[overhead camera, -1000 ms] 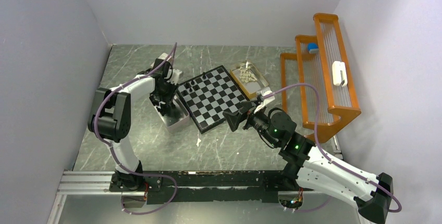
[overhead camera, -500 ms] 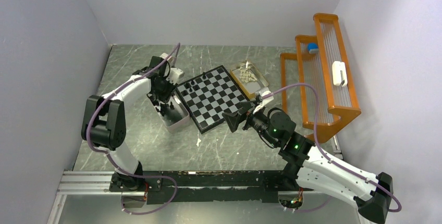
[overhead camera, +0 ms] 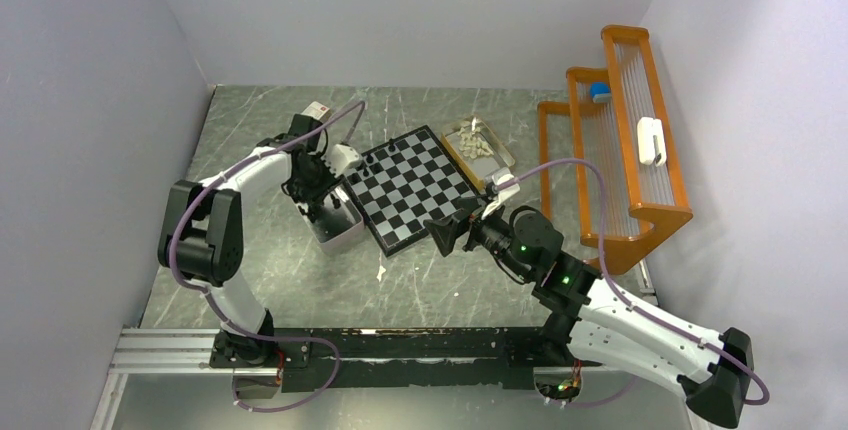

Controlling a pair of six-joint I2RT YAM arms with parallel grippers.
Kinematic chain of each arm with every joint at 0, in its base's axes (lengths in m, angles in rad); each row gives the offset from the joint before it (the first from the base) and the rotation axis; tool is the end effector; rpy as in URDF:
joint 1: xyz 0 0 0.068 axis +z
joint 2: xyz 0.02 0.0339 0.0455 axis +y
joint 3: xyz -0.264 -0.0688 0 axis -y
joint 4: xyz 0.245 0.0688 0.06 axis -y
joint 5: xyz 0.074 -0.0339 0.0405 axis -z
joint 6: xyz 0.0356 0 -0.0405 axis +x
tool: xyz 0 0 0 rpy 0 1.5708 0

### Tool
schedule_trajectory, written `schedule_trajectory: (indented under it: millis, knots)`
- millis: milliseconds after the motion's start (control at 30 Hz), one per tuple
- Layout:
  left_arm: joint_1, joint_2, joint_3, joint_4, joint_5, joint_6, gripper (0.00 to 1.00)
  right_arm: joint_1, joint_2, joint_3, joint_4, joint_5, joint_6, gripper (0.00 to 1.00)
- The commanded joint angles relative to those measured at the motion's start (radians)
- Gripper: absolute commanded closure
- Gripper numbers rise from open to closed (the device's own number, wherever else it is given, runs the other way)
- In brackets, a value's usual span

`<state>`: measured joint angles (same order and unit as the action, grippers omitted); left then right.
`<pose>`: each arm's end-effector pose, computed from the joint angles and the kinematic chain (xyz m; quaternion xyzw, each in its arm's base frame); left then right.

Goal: Set up the chess pieces on the board
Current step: Pick up the chess piece from the storage box.

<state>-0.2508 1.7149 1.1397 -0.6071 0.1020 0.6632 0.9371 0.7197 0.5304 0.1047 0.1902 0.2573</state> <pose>0.3261 -0.0873 0.1906 0.4412 0.8750 -0.0095 0.1989 0.1132 0.1426 0.2911 -0.1838 0.7125 0.3209 0.5963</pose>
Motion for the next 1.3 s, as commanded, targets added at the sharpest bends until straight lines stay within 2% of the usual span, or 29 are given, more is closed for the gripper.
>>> schedule_trajectory:
  millis: [0, 300, 500, 833, 967, 1267]
  knots:
    - [-0.012, 0.048, 0.022, -0.005, 0.046, 0.074, 0.58, -0.003, -0.018, 0.038, -0.007, 0.003, 0.000, 0.00]
    - [-0.030, 0.076, 0.003, 0.069, 0.027, 0.082, 0.60, -0.004, -0.042, 0.045, -0.024, 0.023, -0.004, 0.00]
    - [-0.031, 0.097, 0.003, 0.080, 0.021, 0.086, 0.68, -0.003, -0.057, 0.046, -0.031, 0.032, -0.008, 0.00]
    - [-0.031, 0.086, 0.004, 0.058, 0.010, 0.139, 0.59, -0.004, -0.065, 0.045, -0.039, 0.033, -0.010, 0.00]
    - [-0.031, 0.109, 0.010, 0.046, -0.047, 0.153, 0.62, -0.004, -0.067, 0.044, -0.040, 0.032, -0.008, 0.00]
    - [-0.031, 0.100, 0.001, 0.058, -0.050, 0.164, 0.64, -0.003, -0.079, 0.036, -0.047, 0.040, -0.010, 0.00]
